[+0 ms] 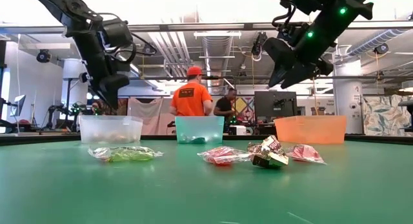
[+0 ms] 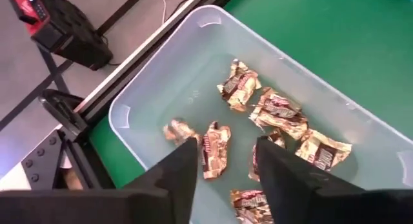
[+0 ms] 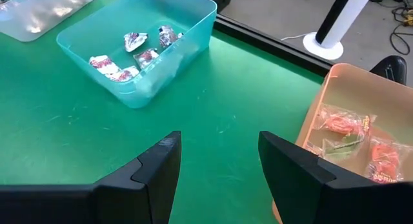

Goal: Sort candy by brand, put in halloween buckets
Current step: Put the red gummy into the orange bin

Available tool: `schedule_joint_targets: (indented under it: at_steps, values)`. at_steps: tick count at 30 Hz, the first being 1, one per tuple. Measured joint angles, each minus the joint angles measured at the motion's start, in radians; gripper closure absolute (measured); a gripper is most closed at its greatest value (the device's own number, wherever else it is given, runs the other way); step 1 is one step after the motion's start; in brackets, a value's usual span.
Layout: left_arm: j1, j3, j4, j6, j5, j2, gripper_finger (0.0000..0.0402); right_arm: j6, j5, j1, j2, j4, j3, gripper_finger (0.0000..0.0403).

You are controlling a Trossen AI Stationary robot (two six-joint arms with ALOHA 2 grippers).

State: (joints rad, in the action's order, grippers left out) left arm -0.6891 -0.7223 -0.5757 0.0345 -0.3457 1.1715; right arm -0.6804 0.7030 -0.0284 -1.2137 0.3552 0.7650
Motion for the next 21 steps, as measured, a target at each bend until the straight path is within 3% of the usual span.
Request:
schedule_joint_targets:
  at_steps: [5,10,16,21]
  values:
    - [0.024,0.0,-0.011,0.034,0.07,-0.031,0.0233,0.045,-0.085,0.0,0.0,-0.001,0.0,0.0202]
    - [0.133,0.0,0.01,0.055,0.221,-0.087,0.0235,0.174,-0.308,0.025,0.0,-0.003,0.0,0.0202]
    - [0.38,0.003,0.098,0.079,0.224,-0.127,0.0244,0.301,-0.508,0.12,-0.027,-0.034,0.0,0.0202]
    - [0.592,0.005,0.177,0.087,0.153,-0.124,0.0249,0.334,-0.572,0.214,-0.074,-0.055,0.0,0.0202]
